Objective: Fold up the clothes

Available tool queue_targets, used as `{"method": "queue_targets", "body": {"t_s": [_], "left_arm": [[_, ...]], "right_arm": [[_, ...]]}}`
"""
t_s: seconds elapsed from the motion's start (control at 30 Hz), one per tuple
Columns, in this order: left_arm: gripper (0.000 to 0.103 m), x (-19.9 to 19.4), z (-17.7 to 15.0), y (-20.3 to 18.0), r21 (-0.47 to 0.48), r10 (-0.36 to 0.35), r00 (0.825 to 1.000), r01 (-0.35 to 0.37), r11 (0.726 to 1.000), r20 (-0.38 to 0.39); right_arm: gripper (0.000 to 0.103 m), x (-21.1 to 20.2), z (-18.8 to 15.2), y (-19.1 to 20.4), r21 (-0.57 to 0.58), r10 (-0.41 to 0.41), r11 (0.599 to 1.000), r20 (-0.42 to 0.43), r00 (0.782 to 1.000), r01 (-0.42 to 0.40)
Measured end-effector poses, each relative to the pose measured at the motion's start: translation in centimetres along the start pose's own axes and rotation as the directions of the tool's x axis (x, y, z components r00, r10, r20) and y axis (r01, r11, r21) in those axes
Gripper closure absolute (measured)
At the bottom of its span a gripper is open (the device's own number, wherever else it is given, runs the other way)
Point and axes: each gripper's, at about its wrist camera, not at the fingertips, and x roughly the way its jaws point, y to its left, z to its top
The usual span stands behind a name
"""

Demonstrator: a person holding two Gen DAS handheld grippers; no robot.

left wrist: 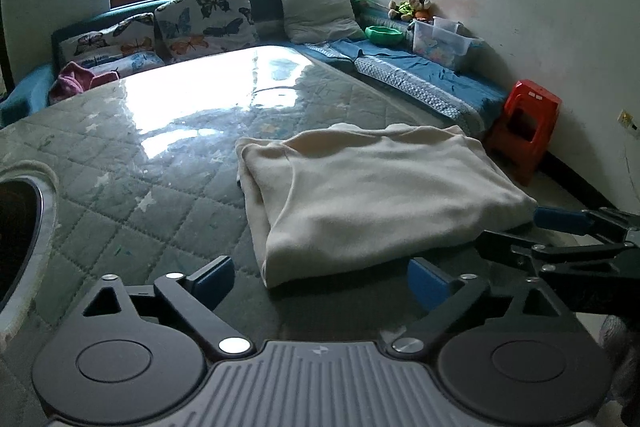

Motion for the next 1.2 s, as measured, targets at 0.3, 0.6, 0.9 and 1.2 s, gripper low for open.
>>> {"method": "queue_targets", "body": {"t_s": [0.3,0.6,0.9,1.2], "left_arm": [[0.003,-0.9,-1.3,0.0,0.006,0.006,1.0,-0.006,1.0,0.007],[0.002,-1.9,-2.5,-0.1,0.012,0.0,1.0,0.0,1.0,0.017],[0.002,-2.3,-3.4,-0.2,0.02,-0.003,1.0,0.003,1.0,0.012],[0.002,-2.5,-3.7,-0.2,0.019,0.008,1.0,-0.009,1.0,0.008]], "right_arm": [[0.005,-1.0,-0.6,1.4,-0.033,-0.017,0.999,0.01,1.0,0.017],[0.001,-1.9,-0.8,2.2,-0.05,-0.032,0.998,0.029,0.999,0.033],[0.0,-2.2,-1.3,2.6,-0.053,-0.042,0.998,0.026,0.999,0.044],[0.0,-2.4,-1.5,2.7,-0.05,-0.046,0.998,0.025,0.999,0.047]]}}
